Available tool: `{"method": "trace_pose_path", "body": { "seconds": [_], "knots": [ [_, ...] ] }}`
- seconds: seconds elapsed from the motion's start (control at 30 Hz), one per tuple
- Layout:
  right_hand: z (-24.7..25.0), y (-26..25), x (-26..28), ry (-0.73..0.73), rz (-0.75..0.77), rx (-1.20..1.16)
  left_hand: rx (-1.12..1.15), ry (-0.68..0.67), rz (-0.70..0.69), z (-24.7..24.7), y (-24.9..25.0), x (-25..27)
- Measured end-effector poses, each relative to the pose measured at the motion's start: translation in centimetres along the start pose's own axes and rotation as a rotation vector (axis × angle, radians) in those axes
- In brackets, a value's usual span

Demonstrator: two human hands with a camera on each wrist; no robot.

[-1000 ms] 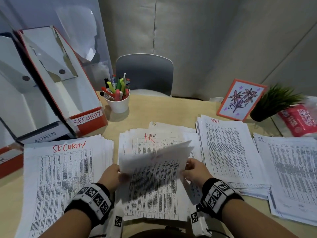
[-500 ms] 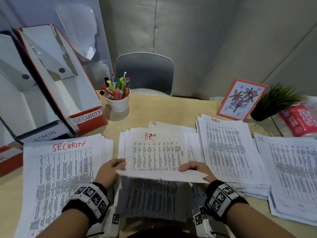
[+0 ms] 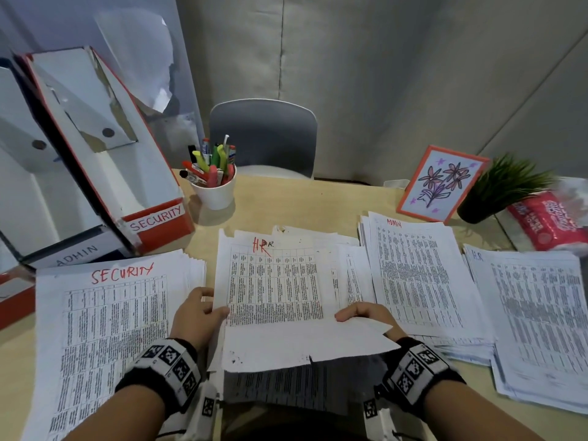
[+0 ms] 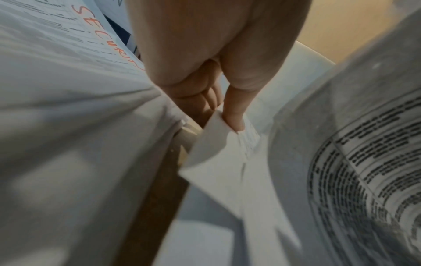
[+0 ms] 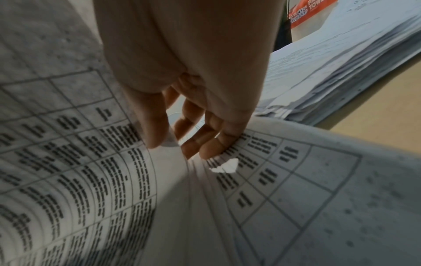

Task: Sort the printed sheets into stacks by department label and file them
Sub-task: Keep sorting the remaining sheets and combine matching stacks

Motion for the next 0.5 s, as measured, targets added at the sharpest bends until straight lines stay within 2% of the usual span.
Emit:
{"method": "trace_pose_path", "body": {
  "seconds": [0.13,0.3,0.5],
  "knots": [
    [-0.1,-0.2,0.3,0.01,0.041,0.009,-0.014,-0.011,-0.02,0.3,0.6,0.5],
    [-0.6,-0.4,0.6,0.017,0.048,-0.038,0.082,-0.132,0.044,0.4,-0.4,0.0],
    [-1.9,-0.6,0.3,0.056,0.177,0.152,0.1,-0.182,0.057,0.2,-1.9,-1.0]
  ]
}}
Point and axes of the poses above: each hand's wrist, its own x-axis away from the middle knuckle, its own z-axis out of the back of the hand, y = z × x, the point moved 4 cm from there along -x, towards the middle knuckle, and after that the axes turned 12 degrees about -z, right-handed, at the moved point
